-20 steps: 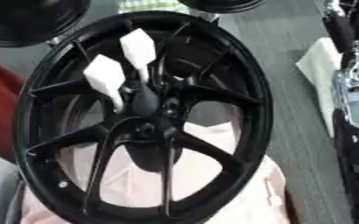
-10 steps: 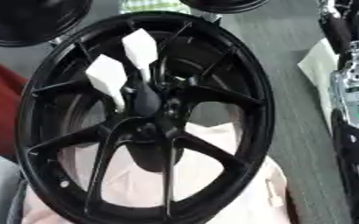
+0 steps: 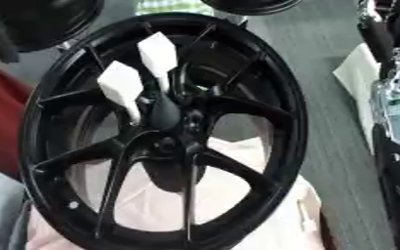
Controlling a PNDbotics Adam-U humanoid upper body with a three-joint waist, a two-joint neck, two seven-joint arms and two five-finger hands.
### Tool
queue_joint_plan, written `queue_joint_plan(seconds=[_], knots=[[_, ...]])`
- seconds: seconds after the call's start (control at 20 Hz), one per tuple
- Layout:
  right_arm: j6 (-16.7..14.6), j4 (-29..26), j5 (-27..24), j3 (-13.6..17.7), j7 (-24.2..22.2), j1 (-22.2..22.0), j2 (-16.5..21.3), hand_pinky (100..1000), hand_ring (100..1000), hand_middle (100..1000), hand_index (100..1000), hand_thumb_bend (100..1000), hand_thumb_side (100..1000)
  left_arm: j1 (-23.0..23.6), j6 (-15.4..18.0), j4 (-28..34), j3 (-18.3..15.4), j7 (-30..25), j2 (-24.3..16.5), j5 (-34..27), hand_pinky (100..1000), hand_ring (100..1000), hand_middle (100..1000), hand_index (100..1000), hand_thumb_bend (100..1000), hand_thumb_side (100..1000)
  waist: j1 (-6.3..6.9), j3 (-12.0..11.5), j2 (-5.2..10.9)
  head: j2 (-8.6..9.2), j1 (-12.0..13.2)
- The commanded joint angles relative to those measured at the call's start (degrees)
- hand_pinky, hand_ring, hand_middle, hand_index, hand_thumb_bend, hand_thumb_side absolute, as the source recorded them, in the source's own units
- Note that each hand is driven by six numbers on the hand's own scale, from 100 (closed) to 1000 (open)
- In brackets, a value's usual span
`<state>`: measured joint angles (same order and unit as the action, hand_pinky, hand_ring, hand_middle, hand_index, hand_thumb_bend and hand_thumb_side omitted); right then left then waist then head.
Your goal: Pull the pin out of the wheel hub.
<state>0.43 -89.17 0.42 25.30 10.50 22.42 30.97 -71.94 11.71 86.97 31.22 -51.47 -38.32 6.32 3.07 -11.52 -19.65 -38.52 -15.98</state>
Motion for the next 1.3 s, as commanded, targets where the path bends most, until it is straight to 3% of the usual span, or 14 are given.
queue_joint_plan(seconds=[0.05, 0.25, 0.45, 0.65, 0.8, 1.0, 1.3], knots=[[-0.1, -0.6, 0.2, -0.1, -0.5, 0.9, 1.0, 860, 740, 679, 736, 100, 564, -2.0, 0.0, -2.0, -0.4, -0.5, 1.4, 1.3, 722, 710, 642, 801, 100, 634, -0.11, 0.3, 2.34, 1.00, 0.8], [0.0, -0.4, 0.1, -0.4, -0.9, 1.2, 0.6, 861, 740, 679, 736, 100, 568, -2.5, 0.2, -4.7, 0.3, -0.5, 3.7, 2.3, 726, 723, 657, 829, 126, 677, 0.03, 0.9, 2.07, 1.12, 1.6], [0.0, -0.2, 0.0, -0.7, -1.3, 1.4, 0.3, 861, 739, 678, 735, 100, 571, -2.7, 1.9, -6.5, 1.1, -0.5, 4.9, 1.9, 746, 751, 689, 851, 293, 672, 0.28, 1.2, 1.75, 1.31, 2.3], [0.1, 0.0, 0.0, -1.3, -1.9, 1.6, 0.2, 862, 739, 678, 735, 100, 572, -3.4, 4.2, -8.4, 0.1, -0.5, 5.7, 2.0, 762, 764, 694, 843, 420, 560, 0.49, 1.4, 1.44, 1.71, 2.6], [0.0, 0.0, 0.0, -1.5, -2.1, 1.8, 0.1, 862, 739, 678, 735, 100, 572, -3.9, 5.9, -9.7, -0.6, -0.5, 6.3, 2.8, 774, 775, 694, 842, 475, 411, 0.60, 1.6, 1.19, 2.04, 2.7], [0.1, 0.1, 0.1, -1.8, -2.4, 1.9, 0.0, 863, 739, 678, 735, 100, 574, -4.5, 7.0, -10.8, -1.9, -0.5, 7.0, 3.7, 776, 776, 693, 843, 453, 316, 0.65, 1.9, 0.86, 2.47, 3.1], [0.1, 0.1, 0.2, -2.2, -2.7, 2.3, -0.1, 864, 739, 677, 735, 100, 577, -5.5, 5.7, -11.8, -2.7, 0.5, 8.8, 3.2, 758, 760, 683, 837, 361, 277, 0.70, 2.5, 0.31, 3.10, 3.6]])
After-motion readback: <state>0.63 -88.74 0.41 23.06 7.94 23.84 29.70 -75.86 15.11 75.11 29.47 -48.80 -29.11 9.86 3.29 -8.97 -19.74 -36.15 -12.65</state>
